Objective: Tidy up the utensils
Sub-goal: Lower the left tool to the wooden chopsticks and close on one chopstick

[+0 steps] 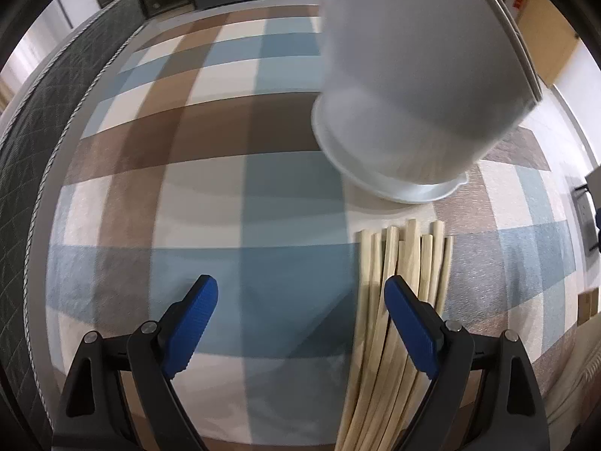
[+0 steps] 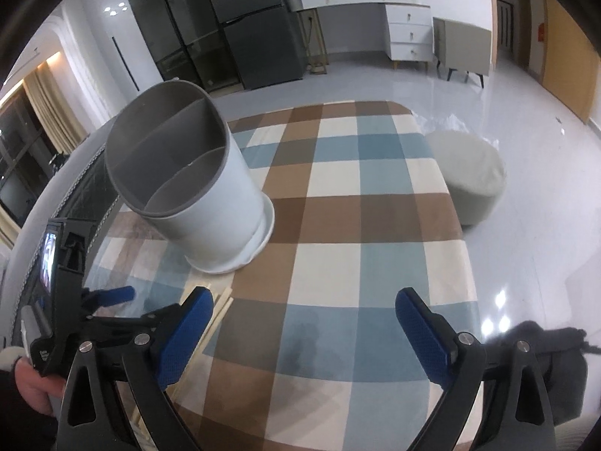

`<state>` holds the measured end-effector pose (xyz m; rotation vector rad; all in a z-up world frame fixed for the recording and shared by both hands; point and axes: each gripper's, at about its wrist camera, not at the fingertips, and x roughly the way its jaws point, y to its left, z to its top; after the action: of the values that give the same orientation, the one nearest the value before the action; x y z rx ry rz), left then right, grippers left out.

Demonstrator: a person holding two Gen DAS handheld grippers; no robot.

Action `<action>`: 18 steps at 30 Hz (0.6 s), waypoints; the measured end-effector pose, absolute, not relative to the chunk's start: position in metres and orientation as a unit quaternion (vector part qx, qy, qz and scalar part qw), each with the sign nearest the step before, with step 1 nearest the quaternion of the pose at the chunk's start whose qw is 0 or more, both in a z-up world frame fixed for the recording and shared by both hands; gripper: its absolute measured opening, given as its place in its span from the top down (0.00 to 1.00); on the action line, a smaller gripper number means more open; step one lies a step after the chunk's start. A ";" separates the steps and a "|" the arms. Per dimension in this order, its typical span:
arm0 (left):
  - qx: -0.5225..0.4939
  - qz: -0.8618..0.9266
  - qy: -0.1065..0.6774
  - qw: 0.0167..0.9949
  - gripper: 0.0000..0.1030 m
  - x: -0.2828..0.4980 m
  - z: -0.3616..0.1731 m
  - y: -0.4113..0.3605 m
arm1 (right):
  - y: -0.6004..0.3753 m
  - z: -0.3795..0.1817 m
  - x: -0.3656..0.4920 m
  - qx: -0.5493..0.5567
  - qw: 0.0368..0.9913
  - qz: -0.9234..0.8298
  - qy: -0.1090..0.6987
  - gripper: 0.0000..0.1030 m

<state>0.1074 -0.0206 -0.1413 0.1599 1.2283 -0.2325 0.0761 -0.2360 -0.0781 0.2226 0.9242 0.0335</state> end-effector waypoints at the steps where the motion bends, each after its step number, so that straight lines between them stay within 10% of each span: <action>1: 0.078 -0.110 0.573 0.809 0.15 0.108 -0.141 -0.022 | -0.236 -0.079 0.077 0.109 0.888 0.017 0.447 0.05; 18: 0.051 -0.111 0.591 0.797 0.30 0.111 -0.139 -0.013 | -0.238 -0.079 0.081 0.121 0.888 0.026 0.443 0.05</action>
<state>0.1107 -0.0127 -0.1388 0.1105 1.2699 -0.2376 0.0811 -0.2377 -0.0787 0.2509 0.9206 0.0532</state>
